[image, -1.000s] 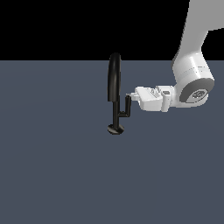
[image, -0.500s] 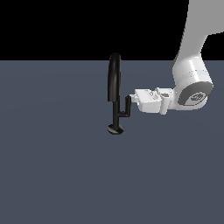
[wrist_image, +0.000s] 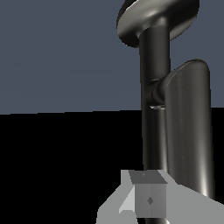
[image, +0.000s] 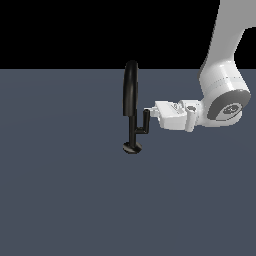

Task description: Turn on the faucet by rotating a designated handle.

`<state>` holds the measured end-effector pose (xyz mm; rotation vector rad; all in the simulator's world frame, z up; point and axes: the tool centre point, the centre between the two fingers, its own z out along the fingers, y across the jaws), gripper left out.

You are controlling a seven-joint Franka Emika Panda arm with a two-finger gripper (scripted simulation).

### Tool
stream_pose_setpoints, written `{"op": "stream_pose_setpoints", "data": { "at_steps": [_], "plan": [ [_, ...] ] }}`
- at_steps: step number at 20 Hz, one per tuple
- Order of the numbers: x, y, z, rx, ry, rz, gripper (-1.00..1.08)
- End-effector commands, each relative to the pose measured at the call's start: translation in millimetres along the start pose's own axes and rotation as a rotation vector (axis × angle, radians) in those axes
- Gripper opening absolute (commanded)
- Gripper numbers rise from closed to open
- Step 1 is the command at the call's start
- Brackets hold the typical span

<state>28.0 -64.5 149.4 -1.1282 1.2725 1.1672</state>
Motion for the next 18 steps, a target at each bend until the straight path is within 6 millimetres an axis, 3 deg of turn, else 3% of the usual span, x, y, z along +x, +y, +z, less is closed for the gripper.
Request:
{"op": "stream_pose_setpoints", "data": {
  "at_steps": [1,9,10,18],
  "plan": [
    [-3,7,0,-0.001,-0.001,0.000,-1.00],
    [-9,27,0,-0.001,-0.001,0.000,-1.00],
    [-9,21,0,0.003,0.003,-0.005,-1.00],
    [3,51,0,0.001,0.001,-0.003,-1.00]
  ]
}}
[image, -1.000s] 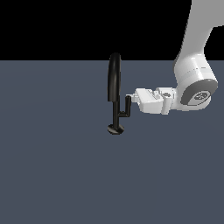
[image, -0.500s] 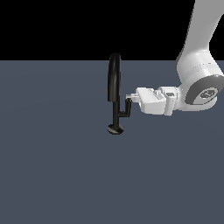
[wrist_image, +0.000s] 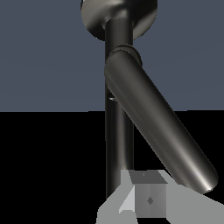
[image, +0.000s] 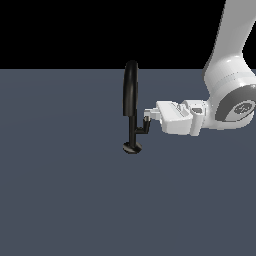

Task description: Turn on the faucet by rotating a designated handle.

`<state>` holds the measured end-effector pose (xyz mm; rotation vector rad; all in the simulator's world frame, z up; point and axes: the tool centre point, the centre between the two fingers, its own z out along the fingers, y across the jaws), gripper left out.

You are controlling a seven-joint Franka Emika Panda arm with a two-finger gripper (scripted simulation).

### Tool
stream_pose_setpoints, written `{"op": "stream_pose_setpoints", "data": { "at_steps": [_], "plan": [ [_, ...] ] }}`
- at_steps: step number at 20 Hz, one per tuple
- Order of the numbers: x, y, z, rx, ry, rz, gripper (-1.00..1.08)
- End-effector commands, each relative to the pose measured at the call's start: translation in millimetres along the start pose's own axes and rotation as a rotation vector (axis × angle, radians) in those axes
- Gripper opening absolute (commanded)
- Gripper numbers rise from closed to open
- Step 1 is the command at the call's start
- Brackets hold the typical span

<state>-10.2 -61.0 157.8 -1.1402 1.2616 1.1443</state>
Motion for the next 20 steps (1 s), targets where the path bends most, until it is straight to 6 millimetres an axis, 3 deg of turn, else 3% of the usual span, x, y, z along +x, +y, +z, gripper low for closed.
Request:
{"op": "stream_pose_setpoints", "data": {
  "at_steps": [1,7,9,20],
  "plan": [
    [11,16,0,-0.004,-0.004,0.021,-1.00],
    [20,40,0,-0.005,-0.005,0.024,-1.00],
    [9,29,0,-0.004,-0.003,-0.001,-1.00],
    [71,58,0,-0.006,-0.005,0.023,-1.00]
  ]
}}
